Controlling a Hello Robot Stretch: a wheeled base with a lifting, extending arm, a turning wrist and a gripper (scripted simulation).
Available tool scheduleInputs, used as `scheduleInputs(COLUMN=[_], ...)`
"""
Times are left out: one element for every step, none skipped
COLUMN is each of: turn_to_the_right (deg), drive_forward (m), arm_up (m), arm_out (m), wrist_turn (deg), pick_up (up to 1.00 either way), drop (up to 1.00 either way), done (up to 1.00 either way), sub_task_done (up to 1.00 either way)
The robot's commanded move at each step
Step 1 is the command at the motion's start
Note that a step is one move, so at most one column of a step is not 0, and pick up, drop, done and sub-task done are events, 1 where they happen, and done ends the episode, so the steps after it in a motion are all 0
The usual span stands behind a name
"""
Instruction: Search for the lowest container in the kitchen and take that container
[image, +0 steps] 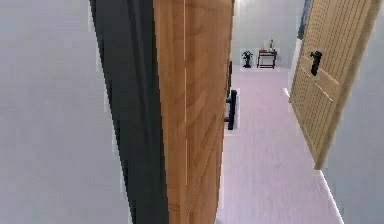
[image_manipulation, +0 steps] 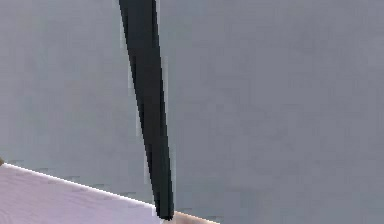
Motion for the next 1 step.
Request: scheduleInputs(turn_to_the_right=[45.0], drive_forward=[0.0], arm_up=[0.0], arm_out=[0.0], wrist_turn=[0.0], pick_up=[0.0], drop=[0.0], done=[0.0], sub_task_done=[0.0])
